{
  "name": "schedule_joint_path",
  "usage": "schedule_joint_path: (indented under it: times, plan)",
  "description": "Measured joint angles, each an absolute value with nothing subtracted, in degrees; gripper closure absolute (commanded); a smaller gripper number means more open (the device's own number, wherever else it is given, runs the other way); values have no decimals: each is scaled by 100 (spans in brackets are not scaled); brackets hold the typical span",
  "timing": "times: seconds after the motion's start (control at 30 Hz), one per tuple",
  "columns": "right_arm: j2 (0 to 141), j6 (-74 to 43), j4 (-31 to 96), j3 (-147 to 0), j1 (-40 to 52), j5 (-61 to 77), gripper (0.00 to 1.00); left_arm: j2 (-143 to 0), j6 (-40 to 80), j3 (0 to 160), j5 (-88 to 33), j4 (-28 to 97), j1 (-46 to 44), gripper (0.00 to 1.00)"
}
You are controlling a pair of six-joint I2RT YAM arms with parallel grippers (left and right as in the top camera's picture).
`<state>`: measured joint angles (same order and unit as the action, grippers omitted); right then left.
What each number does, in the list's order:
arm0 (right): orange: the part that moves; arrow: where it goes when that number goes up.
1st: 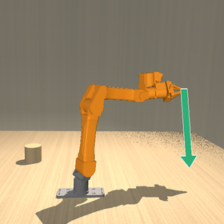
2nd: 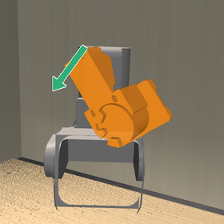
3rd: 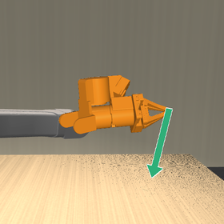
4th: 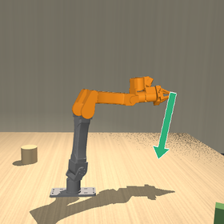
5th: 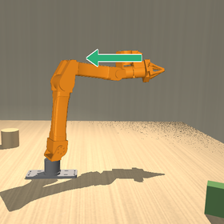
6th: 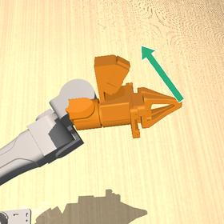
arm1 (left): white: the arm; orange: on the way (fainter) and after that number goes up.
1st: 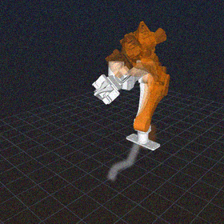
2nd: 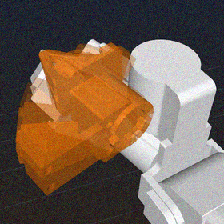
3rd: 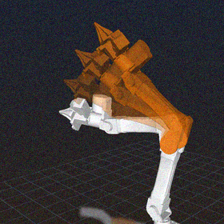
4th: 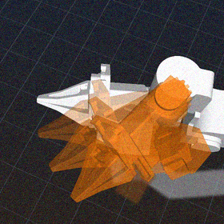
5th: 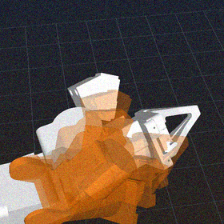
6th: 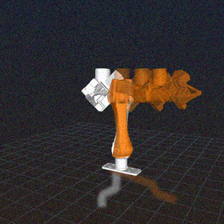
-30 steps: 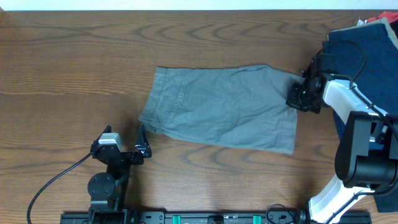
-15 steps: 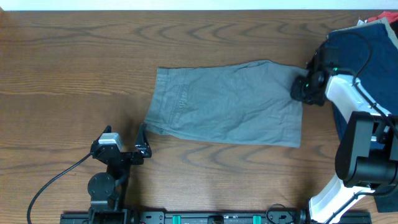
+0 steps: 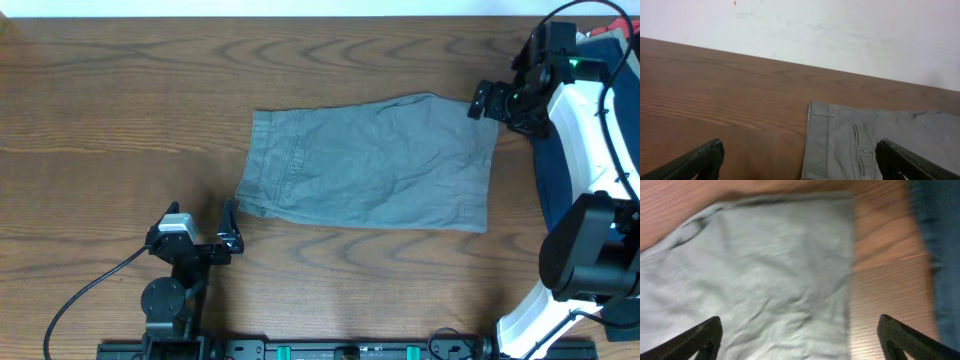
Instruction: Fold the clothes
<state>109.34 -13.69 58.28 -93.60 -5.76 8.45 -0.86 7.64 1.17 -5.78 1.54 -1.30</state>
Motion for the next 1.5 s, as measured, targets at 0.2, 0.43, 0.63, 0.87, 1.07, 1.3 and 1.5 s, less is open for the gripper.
schedule_joint_path:
  times: [0.2,0.43,0.63,0.87,1.07,1.3,1.5]
  plan:
    - [10934,-1098,5918,-9365,-82,1669,31,-86,762,117,-580,154,-130,2]
    - [10969,-1041,5109,-9345,1553,1964,33,-86,762,117,-578,152,-130,2]
    - [11437,-1225,4206,-9345,2751,1820,46,-86,764,117,-578,152,-130,2]
    - [12390,-1712,3524,-9314,3583,1605,83,-86,764,117,-578,154,-130,2]
    - [12785,-1990,3422,-9314,3868,1546,88,-86,762,117,-578,154,-130,2]
    - [12949,-2215,3221,-9395,4143,1712,92,-86,762,117,-578,154,-130,2]
    - [13032,-2244,3229,-9485,4504,1984,91,-86,764,117,-578,154,-130,2]
